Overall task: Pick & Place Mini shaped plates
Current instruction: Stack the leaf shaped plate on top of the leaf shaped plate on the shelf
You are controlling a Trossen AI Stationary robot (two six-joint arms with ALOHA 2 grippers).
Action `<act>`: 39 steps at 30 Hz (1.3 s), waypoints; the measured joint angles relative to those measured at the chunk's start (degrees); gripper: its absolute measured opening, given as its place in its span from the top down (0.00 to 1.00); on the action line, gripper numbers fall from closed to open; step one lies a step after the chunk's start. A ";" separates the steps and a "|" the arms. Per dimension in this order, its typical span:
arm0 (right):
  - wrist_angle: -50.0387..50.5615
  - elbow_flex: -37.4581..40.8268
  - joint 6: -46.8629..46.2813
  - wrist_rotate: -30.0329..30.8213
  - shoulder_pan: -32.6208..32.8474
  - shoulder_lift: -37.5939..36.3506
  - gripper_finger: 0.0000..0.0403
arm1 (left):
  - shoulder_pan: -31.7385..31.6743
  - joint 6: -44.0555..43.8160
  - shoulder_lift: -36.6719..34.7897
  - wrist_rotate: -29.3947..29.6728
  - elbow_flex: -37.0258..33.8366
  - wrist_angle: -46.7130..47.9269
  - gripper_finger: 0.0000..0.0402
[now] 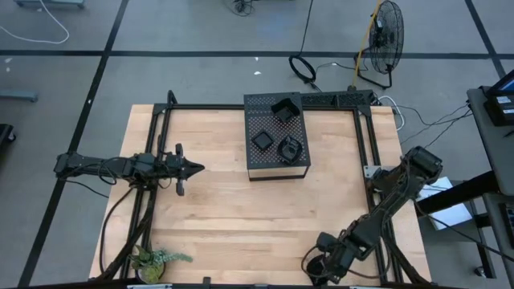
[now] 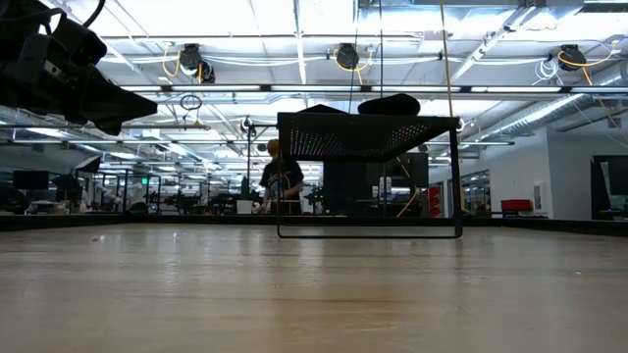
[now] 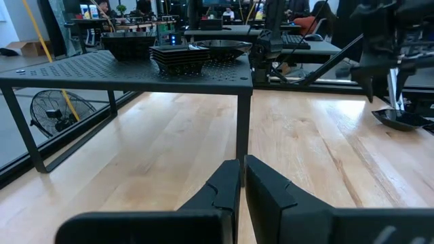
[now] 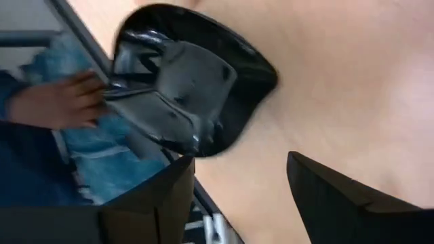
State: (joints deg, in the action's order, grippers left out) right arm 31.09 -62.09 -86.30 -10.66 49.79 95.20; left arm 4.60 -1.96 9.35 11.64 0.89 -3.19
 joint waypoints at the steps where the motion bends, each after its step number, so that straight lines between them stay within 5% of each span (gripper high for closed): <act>1: -2.72 1.22 -0.04 -0.11 -0.32 0.00 0.45 | -0.02 0.00 -0.01 0.00 0.00 0.01 0.94; 7: -14.56 7.59 -0.04 0.09 -1.85 -0.02 0.45 | -0.02 0.00 -0.01 0.00 0.00 0.01 0.94; 18: -14.42 10.06 -0.10 0.07 -2.20 -0.11 0.48 | -0.02 0.00 -0.01 0.00 0.00 0.01 0.94; 34: -14.03 10.10 1.56 0.21 -2.75 -0.09 0.95 | 0.00 0.00 -0.01 0.00 0.00 0.01 0.94; 39: -12.08 10.10 5.90 4.67 -5.03 -0.09 0.97 | 0.01 0.00 0.01 0.00 0.00 0.01 0.94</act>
State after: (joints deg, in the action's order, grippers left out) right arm 19.01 -51.99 -80.40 -5.99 44.77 95.11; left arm 4.60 -1.96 9.37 11.64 0.89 -3.18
